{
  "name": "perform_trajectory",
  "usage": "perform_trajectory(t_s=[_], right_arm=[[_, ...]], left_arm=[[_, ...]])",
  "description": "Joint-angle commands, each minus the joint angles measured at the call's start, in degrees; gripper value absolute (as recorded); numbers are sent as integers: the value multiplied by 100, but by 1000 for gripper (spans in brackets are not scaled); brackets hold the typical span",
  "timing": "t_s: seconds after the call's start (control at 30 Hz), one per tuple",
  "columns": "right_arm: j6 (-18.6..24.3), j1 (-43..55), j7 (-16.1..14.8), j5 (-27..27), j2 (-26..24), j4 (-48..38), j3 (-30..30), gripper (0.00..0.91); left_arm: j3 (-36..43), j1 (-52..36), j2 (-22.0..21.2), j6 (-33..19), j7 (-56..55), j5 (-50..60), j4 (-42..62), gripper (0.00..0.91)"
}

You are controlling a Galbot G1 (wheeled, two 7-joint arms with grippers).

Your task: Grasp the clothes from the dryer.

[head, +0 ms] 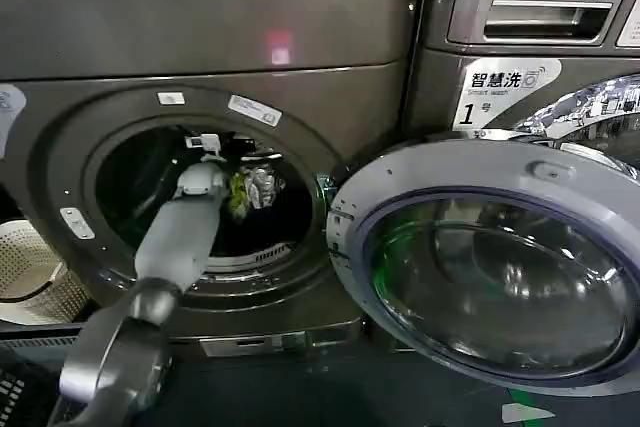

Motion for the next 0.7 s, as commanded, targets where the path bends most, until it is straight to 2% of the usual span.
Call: perform_trajectory(t_s=[0.03,0.23,0.47,0.7], right_arm=[[11,-9,-7,16,23,-10,13,907],[21,-8,-15,10,33,8,-25,907],[39,20,-29,-16,27,-40,-46,907],[60,33,-47,-29,48,-84,-68,907]], left_arm=[[1052,-508,185,-79,1643,383,1051,907],[1734,-627,317,-27,3024,963,1121,907],[2431,-903,355,-413,4148,1620,1370,907],[3256,-1155,454,-736,5129,2783,1442,907]])
